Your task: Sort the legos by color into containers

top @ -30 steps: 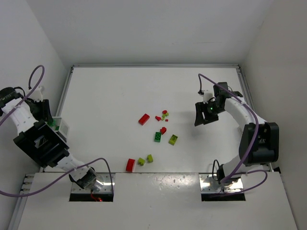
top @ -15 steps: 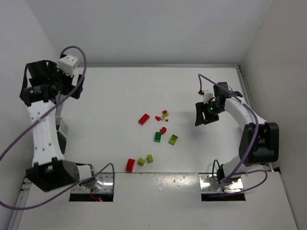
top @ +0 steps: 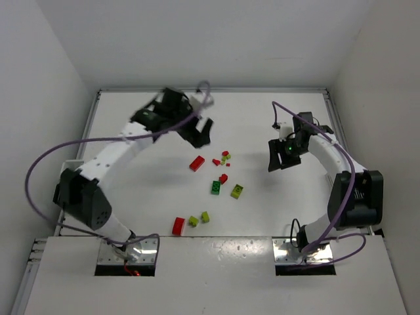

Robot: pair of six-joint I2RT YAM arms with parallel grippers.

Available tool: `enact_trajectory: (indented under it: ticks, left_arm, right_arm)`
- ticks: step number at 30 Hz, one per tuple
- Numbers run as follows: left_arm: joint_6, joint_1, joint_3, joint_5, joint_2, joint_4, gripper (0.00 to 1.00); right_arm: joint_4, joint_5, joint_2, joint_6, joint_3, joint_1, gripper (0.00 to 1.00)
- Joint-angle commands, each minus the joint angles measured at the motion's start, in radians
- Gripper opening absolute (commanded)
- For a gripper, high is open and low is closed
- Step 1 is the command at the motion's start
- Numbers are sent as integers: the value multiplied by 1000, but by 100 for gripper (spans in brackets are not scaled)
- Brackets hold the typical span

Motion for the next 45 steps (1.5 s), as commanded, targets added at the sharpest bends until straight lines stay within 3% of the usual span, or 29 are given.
enact_trajectory:
  ticks: [1,2,6,8,15,25,31,42,45]
  left_arm:
    - [-133,-164,-156,-100,10,40,90]
    - [-145,-193,-194,-184,10,85,82]
    - [-188,-316,-322,-292,10,119,82]
    - [-236,-327,-366,-327,21,139,82]
    - [-351,-347,-318,-338,142,149,82]
    - [-504,-477,-219,-485,297,151,75]
    - [-523,-477,-208,-540,378,133,67]
    - [-523,-477,-219,-576,378,133,65]
    - [-523,-477,-253,-576,369,152,56]
  right_arm:
    - [53,63,-60,17,-7,-12,58]
    - [62,105,-79,31,-24,-12,59]
    - [91,127,-89,42,-47,-12,60]
    - [92,136,-89,42,-47,-21,60]
    - [92,136,-89,42,-47,-21,60]
    - [92,136,-89,42,-47,-21,61]
    - [92,136,-89,42,-47,-21,61]
    - [101,127,-89,42,-56,-30,61]
    - [101,127,-89,42,-56,-30,61]
